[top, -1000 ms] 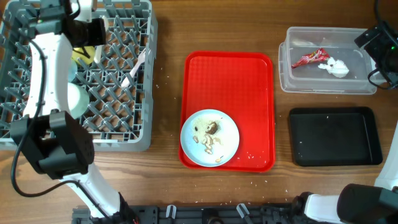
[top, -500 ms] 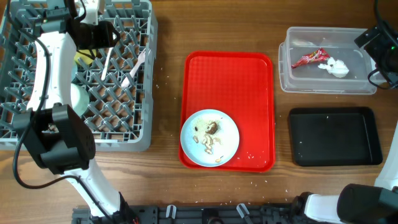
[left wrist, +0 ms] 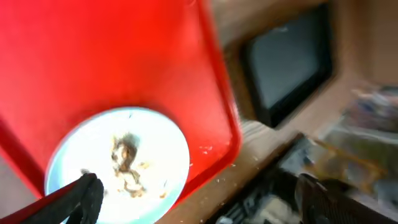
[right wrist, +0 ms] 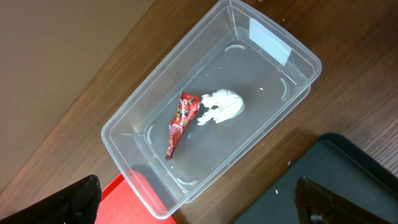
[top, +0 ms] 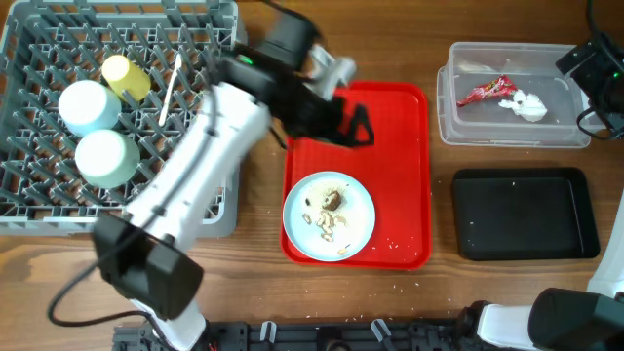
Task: Sort waste into correct bins and load items into the dishwasher rack
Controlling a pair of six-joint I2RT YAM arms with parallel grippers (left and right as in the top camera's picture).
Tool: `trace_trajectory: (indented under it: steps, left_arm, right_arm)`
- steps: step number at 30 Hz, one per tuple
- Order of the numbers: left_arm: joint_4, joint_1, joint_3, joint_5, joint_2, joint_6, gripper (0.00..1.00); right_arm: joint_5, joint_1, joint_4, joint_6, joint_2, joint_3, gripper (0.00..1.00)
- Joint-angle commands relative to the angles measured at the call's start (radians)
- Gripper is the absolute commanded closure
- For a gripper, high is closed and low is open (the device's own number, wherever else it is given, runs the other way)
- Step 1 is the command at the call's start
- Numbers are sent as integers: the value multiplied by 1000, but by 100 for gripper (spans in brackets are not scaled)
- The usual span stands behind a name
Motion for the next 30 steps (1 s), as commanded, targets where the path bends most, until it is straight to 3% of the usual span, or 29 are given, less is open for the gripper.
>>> trace_trajectory:
  steps: [1, 2, 4, 9, 10, 12, 16, 19, 21, 22, 23, 24, 26, 30]
  left_arm:
    - [-1, -201, -41, -623, 10, -594, 0]
    - [-1, -258, -59, -733, 10, -742, 0]
    - [7, -311, -90, -799, 10, -858, 0]
    - [19, -313, -114, -814, 13, -843, 1]
    - [-12, -293, -114, -838, 8, -844, 6]
    - [-93, -191, -114, -848, -43, -852, 4]
    - [-180, 172, -114, -848, -202, -848, 0]
    - [-271, 365, -114, -847, -209, -844, 0]
    - [-309, 505, -114, -842, -209, -845, 0]
    - [-308, 550, -114, -828, -209, -845, 0]
    - [-299, 605, -114, -808, -209, -848, 0]
    - [-293, 659, -114, -788, -209, -848, 0]
    - [-291, 731, -114, -783, -209, -848, 0]
    - [-269, 811, -114, -784, -209, -848, 0]
  right_arm:
    - [16, 0, 1, 6, 9, 0, 0]
    - [16, 0, 1, 7, 9, 0, 0]
    - [16, 0, 1, 6, 9, 0, 0]
    - [16, 0, 1, 7, 10, 0, 0]
    - [16, 0, 1, 6, 9, 0, 0]
    - [16, 0, 1, 7, 9, 0, 0]
    - [14, 0, 5, 13, 9, 0, 0]
    - [-8, 0, 64, 183, 9, 0, 0]
    - [-182, 0, 51, 213, 7, 0, 0]
    - [-380, 6, 48, 153, 8, 0, 0]
    - [-620, 49, 31, -27, 17, -1, 0]
    - [-694, 120, -23, -157, 21, -1, 1]
    - [-521, 362, -121, -274, 28, -2, 1]
    - [-234, 851, -154, -271, 106, -30, 3]
